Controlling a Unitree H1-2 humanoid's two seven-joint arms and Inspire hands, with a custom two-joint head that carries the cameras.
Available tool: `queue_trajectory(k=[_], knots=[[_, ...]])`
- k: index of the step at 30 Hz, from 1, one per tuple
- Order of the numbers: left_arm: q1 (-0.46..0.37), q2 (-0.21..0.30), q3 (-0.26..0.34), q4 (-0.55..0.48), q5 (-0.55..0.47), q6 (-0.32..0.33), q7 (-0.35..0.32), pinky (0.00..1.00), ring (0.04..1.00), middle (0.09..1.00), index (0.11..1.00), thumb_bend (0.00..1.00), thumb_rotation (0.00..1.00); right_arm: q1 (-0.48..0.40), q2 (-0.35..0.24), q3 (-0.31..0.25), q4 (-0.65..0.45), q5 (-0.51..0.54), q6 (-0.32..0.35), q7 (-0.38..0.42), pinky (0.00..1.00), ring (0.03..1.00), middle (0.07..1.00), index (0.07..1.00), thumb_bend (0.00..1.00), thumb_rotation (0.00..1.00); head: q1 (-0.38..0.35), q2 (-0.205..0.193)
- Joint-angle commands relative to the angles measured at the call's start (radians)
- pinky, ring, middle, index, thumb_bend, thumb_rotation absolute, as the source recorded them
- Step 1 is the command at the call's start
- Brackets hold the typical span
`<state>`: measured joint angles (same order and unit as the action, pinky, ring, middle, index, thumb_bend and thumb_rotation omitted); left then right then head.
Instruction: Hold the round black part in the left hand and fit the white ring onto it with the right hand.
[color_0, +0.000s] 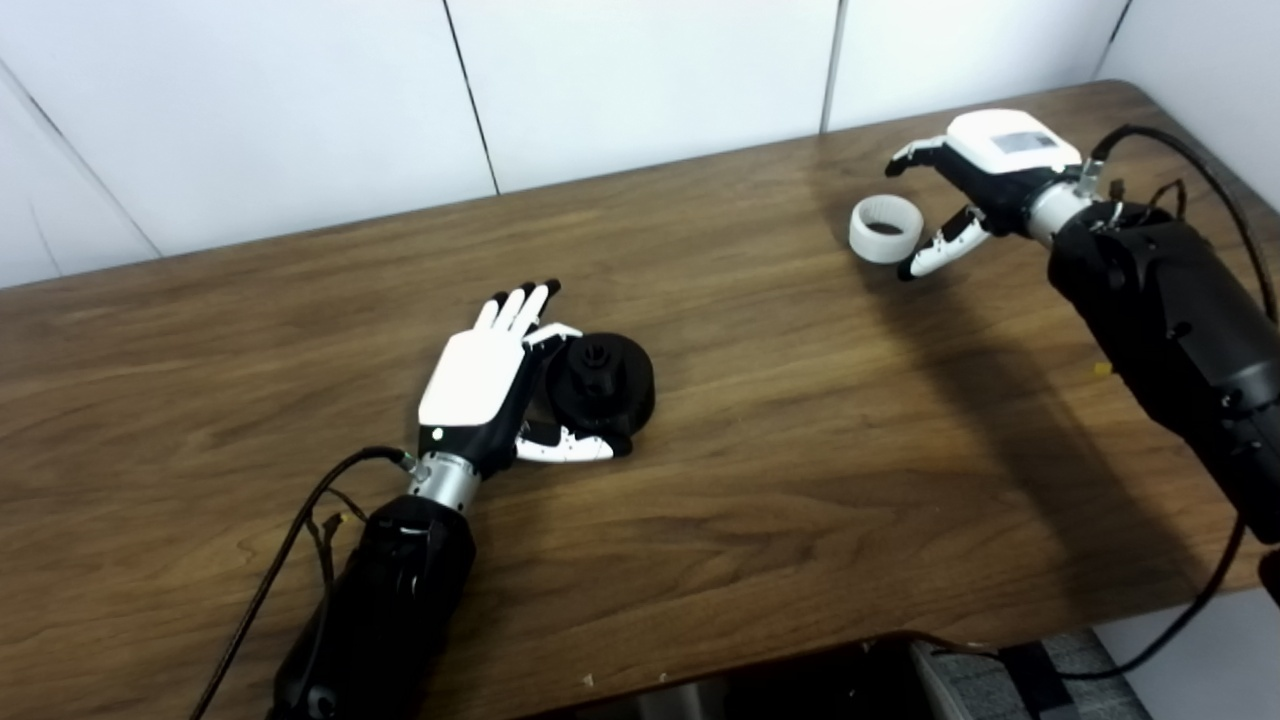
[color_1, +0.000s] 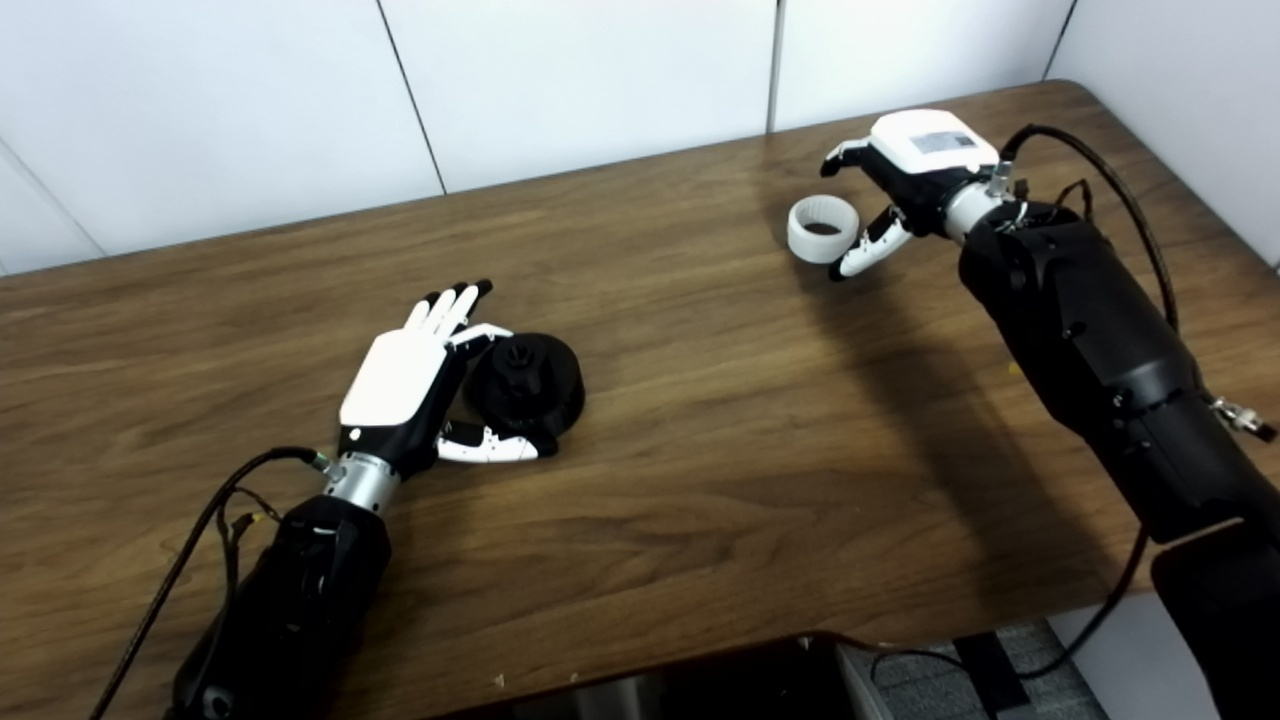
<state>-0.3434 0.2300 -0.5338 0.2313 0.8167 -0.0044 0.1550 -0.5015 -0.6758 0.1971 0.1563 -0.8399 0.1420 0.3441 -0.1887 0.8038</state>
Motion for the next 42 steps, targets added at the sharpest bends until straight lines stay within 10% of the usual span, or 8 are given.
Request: queue_trajectory(k=[1, 42], knots=[[0.031, 0.028, -0.026, 0.044, 0.042, 0.010, -0.055, 1.00, 1.000, 1.000, 0.671, 1.00, 0.46, -0.069, -0.013, 0.004, -0.010, -0.017, -0.012, -0.029, 0.80, 0.859, 0.845, 0.805, 0.82, 0.30, -0.001, 0.001], [0.041, 0.039, -0.024, 0.025, 0.044, 0.013, -0.068, 1.00, 1.000, 1.000, 0.674, 1.00, 0.46, -0.156, 0.003, 0.124, 0.229, -0.062, 0.004, -0.046, 0.82, 0.840, 0.802, 0.809, 0.82, 0.27, 0.014, 0.010]])
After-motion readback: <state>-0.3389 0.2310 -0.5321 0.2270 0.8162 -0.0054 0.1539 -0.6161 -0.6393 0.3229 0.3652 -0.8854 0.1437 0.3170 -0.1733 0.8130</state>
